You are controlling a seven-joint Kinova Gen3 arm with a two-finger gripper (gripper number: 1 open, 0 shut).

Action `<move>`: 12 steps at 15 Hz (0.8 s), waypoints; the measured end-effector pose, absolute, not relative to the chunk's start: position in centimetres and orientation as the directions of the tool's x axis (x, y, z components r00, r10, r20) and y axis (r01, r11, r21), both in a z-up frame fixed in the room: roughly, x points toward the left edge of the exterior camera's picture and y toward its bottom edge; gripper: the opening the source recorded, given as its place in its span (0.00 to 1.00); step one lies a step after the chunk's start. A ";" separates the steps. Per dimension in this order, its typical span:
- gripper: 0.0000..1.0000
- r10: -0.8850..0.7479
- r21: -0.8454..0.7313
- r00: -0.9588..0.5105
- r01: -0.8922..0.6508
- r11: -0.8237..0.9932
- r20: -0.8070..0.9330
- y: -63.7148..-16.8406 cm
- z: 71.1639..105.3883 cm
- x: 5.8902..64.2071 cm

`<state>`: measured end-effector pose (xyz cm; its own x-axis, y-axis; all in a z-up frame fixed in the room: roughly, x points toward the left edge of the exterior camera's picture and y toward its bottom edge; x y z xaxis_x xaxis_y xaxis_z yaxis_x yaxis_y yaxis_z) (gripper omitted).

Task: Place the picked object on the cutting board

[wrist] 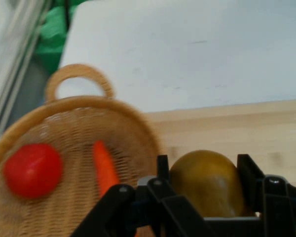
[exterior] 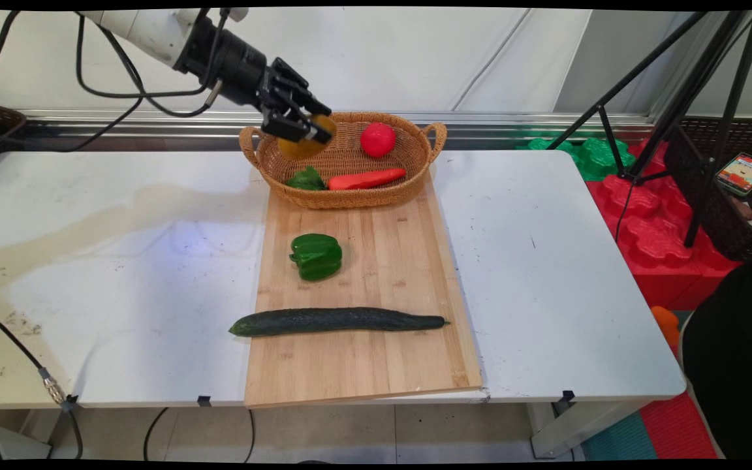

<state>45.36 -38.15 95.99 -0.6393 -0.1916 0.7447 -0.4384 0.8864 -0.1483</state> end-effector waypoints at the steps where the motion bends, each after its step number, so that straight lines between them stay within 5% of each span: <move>1: 0.00 -0.183 -0.139 -0.641 -0.418 0.898 0.745 -37.6 95.8 45.0; 12: 0.00 -0.134 -0.081 -0.666 -0.282 0.956 0.734 -35.6 91.1 38.2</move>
<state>38.21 -35.65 91.06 -0.6663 -0.1344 0.7335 -0.2819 0.9560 -0.0809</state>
